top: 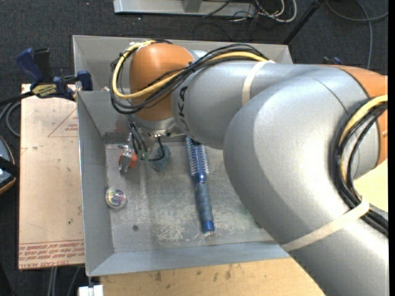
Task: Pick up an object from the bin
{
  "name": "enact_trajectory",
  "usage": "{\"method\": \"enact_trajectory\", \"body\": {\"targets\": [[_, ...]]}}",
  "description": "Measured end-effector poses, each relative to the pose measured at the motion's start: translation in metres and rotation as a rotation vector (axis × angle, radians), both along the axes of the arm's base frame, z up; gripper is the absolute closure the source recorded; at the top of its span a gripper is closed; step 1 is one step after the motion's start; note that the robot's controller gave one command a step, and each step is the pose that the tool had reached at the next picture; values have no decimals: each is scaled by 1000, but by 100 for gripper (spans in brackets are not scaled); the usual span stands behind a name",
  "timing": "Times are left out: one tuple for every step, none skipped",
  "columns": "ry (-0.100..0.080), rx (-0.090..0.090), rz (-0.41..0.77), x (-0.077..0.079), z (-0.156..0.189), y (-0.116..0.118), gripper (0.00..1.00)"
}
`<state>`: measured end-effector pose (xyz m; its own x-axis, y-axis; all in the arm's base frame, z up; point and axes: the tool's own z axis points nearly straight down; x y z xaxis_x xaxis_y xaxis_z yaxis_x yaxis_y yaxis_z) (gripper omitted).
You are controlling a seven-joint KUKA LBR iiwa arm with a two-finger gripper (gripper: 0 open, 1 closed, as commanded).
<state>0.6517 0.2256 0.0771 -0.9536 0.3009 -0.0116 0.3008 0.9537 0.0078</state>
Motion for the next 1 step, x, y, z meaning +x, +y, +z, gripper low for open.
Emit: {"method": "enact_trajectory", "body": {"targets": [[4, 0, -12, -7, 179, -13, 100]]}}
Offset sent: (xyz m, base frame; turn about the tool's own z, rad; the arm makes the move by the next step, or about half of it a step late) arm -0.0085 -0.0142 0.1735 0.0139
